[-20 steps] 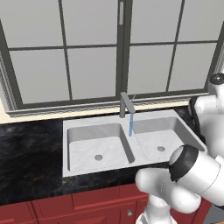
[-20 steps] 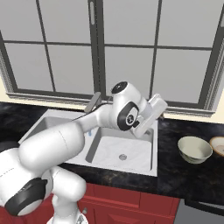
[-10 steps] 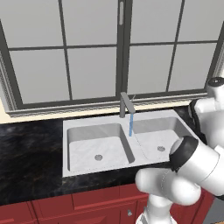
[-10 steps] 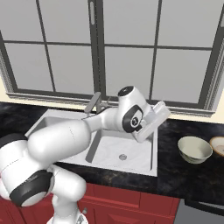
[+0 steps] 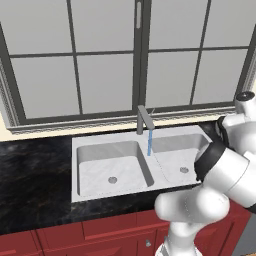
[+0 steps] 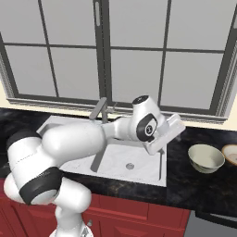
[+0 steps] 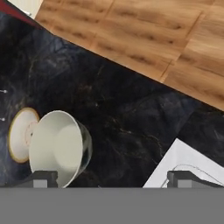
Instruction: Rinse each bowl for a few seconds and place them down in the sink or on the counter.
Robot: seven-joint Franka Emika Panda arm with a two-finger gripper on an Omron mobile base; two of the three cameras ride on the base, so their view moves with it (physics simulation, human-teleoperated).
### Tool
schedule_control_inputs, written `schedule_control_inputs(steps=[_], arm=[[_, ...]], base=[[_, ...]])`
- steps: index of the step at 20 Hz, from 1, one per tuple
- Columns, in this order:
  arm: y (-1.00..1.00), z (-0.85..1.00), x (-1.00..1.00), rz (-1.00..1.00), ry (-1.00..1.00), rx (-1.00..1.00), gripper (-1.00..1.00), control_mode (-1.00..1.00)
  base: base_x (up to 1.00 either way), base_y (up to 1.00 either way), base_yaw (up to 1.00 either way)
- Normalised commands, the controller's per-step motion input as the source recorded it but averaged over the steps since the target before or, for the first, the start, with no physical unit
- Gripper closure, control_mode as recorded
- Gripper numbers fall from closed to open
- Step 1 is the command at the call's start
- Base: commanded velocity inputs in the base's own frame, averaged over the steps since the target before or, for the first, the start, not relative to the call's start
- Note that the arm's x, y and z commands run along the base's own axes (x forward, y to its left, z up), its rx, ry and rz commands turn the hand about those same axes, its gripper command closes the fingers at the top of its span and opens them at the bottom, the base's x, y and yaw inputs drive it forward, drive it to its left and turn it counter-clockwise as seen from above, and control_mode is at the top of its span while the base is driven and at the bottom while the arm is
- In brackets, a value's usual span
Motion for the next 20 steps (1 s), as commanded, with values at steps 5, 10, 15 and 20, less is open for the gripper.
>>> schedule_control_inputs(steps=[5, 10, 15, 20], arm=[[-0.21, -0.24, 0.22, -0.02, 0.06, 0.06, -1.00, -1.00], [-0.26, -0.21, 0.22, -0.01, 0.05, 0.06, -1.00, -1.00], [-0.29, -0.21, 0.16, -0.01, 0.04, 0.06, -1.00, -1.00], [-0.26, -0.23, 0.15, 0.00, 0.01, 0.06, -1.00, -1.00]], base=[[0.00, 0.00, 0.00], [0.00, 0.00, 0.00], [0.00, 0.00, 0.00], [0.00, 0.00, 0.00]])
